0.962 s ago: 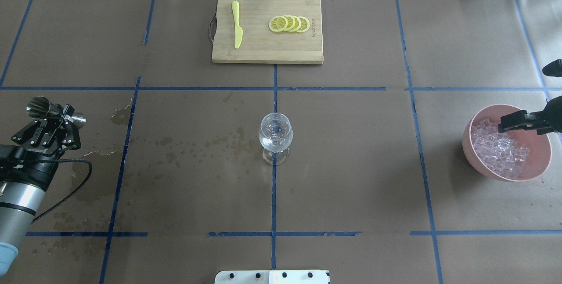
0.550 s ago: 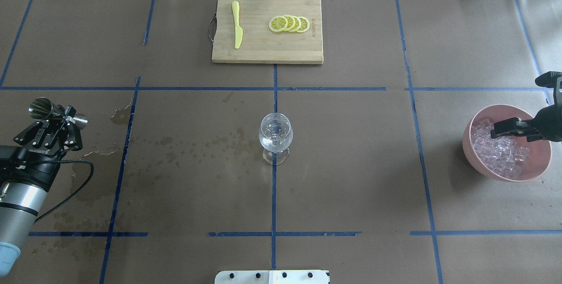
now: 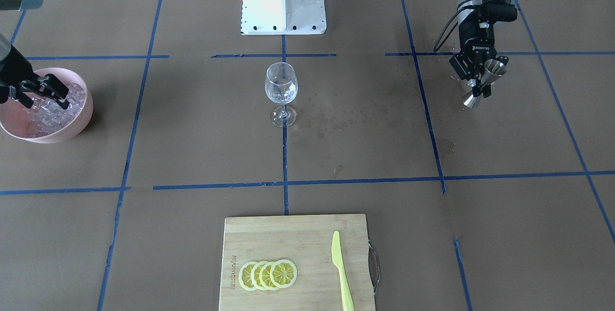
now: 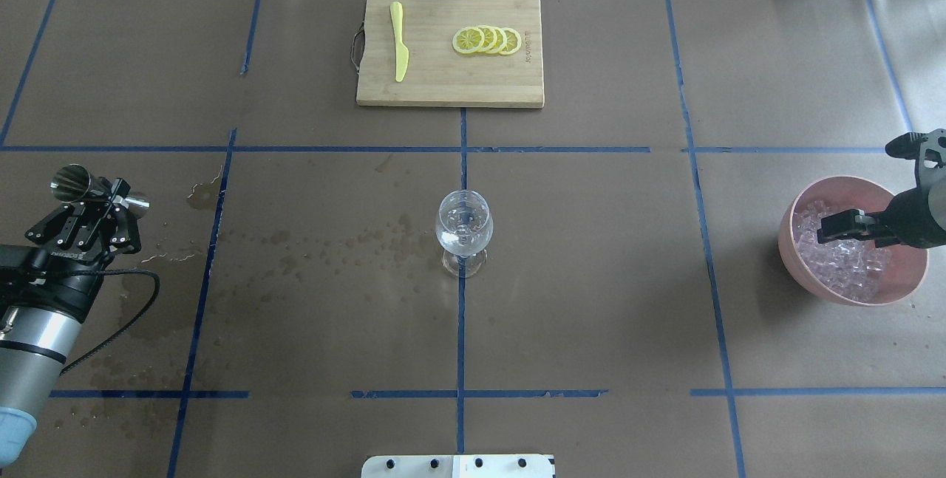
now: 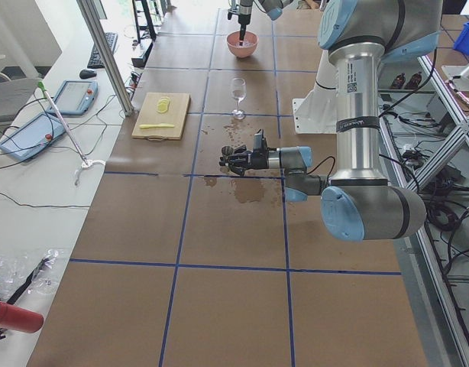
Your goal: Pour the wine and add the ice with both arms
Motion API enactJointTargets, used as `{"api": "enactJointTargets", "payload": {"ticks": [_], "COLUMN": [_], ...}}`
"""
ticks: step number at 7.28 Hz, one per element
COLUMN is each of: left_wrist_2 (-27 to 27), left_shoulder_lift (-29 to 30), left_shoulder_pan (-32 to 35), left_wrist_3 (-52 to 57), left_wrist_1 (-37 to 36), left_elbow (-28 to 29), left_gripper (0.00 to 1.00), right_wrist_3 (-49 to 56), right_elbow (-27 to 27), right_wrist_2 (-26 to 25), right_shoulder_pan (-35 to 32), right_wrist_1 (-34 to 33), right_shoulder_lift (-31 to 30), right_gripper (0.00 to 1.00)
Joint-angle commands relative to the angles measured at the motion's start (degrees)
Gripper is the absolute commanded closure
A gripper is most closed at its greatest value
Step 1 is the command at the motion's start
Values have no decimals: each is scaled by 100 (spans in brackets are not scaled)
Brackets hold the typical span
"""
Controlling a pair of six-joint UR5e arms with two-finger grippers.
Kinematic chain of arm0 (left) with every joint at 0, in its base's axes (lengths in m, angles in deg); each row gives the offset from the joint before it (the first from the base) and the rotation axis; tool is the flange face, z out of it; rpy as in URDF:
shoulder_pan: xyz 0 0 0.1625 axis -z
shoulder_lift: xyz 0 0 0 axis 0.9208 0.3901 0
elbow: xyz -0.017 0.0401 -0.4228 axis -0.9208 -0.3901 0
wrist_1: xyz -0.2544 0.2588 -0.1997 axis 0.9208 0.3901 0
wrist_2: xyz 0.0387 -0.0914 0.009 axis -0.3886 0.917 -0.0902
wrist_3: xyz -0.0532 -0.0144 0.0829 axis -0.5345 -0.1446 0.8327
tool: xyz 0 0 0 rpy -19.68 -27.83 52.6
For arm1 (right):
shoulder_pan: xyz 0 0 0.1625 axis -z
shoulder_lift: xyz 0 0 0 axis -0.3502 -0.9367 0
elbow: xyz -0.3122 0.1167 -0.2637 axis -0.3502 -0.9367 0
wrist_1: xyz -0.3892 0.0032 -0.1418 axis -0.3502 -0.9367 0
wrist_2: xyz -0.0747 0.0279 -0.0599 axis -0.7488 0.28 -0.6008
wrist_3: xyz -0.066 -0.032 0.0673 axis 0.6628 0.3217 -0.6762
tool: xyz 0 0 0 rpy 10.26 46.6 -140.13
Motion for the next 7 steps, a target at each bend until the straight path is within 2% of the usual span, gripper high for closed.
{"api": "enactJointTargets", "payload": {"ticks": [1,3,4,5,7], "left_wrist_2": [12,12,21,21,12], "left_shoulder_lift": [9,53,53,71,359], "left_shoulder_pan": [0,-9,-9,-44,-132], "left_wrist_3": [0,0,0,-9,-35], "left_wrist_1": [0,0,0,0,0], "left_elbow": [-7,-7,-7,-7,290], "left_gripper": [100,100,100,100,100], "right_wrist_3": [10,19,28,36,37], "right_elbow": [0,8,17,69,280], "right_wrist_2": [28,72,72,107,334], "right_shoulder_pan": [3,-23,-23,-41,-145], "right_wrist_1": [-9,-9,-9,-9,-79], "right_shoulder_lift": [-35,-44,-44,-53,-123], "right_gripper": [47,72,91,100,100]}}
